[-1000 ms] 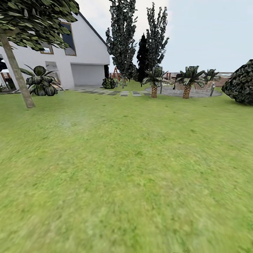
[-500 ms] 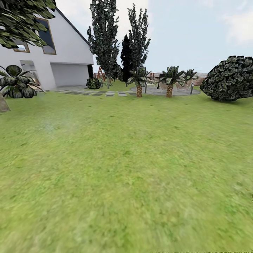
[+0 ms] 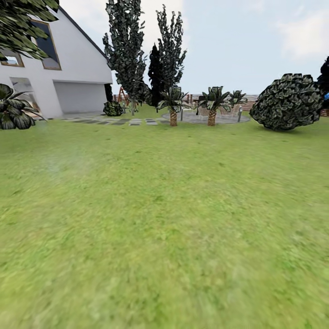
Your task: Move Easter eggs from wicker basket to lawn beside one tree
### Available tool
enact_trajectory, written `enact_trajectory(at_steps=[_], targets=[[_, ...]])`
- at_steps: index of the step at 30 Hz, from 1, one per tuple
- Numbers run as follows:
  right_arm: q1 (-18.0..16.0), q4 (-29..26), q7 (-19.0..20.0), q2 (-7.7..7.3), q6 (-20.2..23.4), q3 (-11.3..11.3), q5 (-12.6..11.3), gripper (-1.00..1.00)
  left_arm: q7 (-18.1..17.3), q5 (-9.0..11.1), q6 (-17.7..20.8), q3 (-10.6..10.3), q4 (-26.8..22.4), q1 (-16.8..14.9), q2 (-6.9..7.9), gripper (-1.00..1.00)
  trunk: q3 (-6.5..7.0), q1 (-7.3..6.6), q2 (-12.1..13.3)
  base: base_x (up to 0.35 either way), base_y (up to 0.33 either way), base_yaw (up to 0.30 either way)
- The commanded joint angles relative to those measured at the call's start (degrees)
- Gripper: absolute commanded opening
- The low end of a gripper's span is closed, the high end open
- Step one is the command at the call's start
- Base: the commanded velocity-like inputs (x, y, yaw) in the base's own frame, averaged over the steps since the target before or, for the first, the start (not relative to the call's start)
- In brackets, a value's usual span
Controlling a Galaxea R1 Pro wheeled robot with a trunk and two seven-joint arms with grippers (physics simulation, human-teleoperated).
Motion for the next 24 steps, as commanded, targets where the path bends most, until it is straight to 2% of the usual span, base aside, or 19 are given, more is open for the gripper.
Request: enact_trajectory(at_steps=[1,24], targets=[[0.0,0.0,0.0,0.03,-0.2,0.1,0.3,1.00,0.0,0.1,0.0,0.0,0.0,0.0,0.01,1.00,-0.05,0.00,0.0,0.000,0.000,-0.282],[-0.1,0.0,0.0,-0.01,-0.3,0.1,0.3,1.00,0.0,0.1,-0.1,0.0,0.0,0.0,0.01,1.00,-0.05,0.00,0.0,0.000,0.000,-0.286]])
